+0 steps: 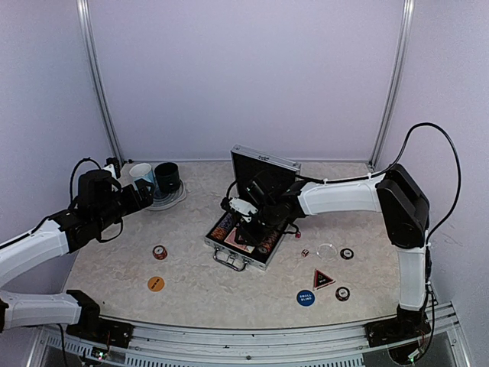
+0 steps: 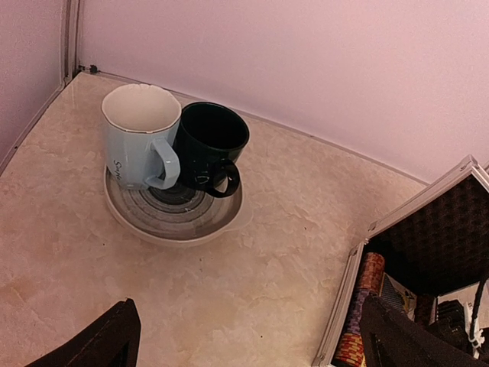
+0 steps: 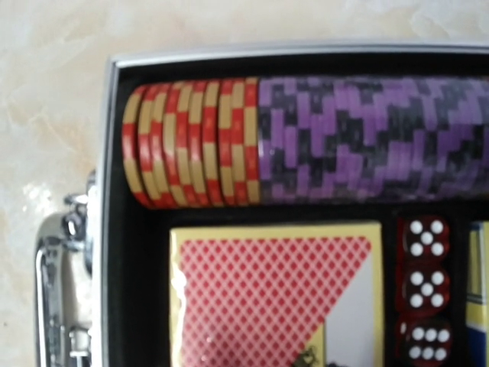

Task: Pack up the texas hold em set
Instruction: Press the poker case into the slot, then pick up the dice from the center of the board.

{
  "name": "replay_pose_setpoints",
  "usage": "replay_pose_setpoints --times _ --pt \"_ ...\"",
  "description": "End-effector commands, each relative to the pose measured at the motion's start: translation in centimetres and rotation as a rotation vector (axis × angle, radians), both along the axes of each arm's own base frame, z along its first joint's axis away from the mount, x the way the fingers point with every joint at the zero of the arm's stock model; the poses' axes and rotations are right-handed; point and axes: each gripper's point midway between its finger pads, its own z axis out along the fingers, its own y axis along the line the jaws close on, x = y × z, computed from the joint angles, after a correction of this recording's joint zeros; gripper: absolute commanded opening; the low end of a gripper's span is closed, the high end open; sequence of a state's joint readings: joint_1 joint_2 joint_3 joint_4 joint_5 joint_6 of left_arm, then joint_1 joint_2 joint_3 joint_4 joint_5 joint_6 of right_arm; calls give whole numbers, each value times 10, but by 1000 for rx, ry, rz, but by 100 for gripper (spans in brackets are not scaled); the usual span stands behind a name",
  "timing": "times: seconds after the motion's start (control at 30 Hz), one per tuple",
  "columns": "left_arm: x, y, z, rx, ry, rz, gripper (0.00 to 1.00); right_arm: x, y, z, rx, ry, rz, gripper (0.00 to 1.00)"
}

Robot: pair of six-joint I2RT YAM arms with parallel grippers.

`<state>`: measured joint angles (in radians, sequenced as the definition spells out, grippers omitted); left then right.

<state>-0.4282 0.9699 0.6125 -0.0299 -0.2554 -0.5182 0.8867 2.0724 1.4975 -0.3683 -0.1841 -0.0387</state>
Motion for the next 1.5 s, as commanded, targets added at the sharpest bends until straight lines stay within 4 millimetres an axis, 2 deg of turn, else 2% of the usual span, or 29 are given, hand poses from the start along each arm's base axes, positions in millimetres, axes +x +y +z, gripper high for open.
replay_pose_setpoints --times 0.0,0.17,0.53,0.63,0.7,0.77,0.87,1.0,1.07,1.13,1.27,1.4,1.47 --pt "3 -1 15 -3 -45 0 99 12 9 3 31 -11 -8 42" --pt "2 -1 16 -4 -46 0 99 17 7 -7 22 3 -17 39" --pt "1 0 18 -3 -51 3 99 13 -4 -49 -32 78 -28 35" --pt "0 1 19 -4 -54 4 99 11 -6 -48 -32 83 -27 35" --pt "1 1 18 -4 -53 5 99 11 -6 -39 -23 70 -30 36" --pt "1 0 18 -6 -52 3 99 15 -7 -22 -4 38 -37 38" --pt "2 -1 17 -5 -49 0 99 19 -7 23 68 -34 -46 47" --pt "4 -1 14 7 -41 -1 99 14 -14 89 187 -121 -61 63" --pt "4 -2 15 9 -43 -4 99 11 -28 107 201 -138 -108 66" --pt "5 -3 16 10 -44 -9 99 9 -50 107 159 -141 -171 68" --pt "3 -6 20 10 -55 -22 99 -1 -107 80 14 -103 -303 68" --pt "3 -9 28 15 -75 -32 99 -18 -161 54 -56 -31 -418 67" --pt "3 -11 31 16 -80 -35 99 -25 -176 46 -60 4 -454 67"
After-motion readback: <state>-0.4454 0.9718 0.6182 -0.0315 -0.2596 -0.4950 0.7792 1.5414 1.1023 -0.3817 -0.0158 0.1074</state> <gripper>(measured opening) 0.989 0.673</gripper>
